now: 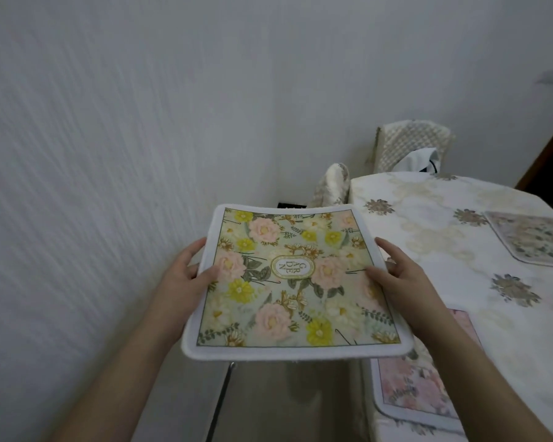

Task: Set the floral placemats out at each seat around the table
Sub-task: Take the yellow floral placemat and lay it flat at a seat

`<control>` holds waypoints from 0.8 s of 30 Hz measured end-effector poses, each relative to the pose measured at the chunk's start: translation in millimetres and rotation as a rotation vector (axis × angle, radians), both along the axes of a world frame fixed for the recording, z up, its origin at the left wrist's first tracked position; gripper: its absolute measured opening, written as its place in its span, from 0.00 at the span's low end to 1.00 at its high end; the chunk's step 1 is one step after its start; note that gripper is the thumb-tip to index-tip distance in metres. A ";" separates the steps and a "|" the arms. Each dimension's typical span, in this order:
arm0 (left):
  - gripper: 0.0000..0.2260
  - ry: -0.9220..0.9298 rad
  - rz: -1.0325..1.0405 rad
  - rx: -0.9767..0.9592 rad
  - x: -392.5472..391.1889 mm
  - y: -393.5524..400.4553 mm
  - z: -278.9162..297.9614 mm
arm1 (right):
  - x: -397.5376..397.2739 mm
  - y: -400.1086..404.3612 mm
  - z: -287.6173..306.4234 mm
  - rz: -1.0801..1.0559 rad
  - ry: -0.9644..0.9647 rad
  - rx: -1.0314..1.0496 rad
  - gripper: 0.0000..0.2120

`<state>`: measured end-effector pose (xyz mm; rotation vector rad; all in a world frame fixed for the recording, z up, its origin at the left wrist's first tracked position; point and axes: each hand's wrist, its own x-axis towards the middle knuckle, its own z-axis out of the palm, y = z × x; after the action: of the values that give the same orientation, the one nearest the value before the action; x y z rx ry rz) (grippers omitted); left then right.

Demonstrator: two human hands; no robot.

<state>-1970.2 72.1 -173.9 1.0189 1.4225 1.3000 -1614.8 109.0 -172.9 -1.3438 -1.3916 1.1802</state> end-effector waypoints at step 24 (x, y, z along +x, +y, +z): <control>0.23 0.061 -0.168 -0.005 23.8 256.6 0.4 | 14.4 195.0 3.4 -0.205 -0.053 0.014 0.25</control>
<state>-1946.4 328.8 -173.5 1.1573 1.3541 1.1513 -1600.4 304.1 -169.5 -1.4793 -1.2624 1.0032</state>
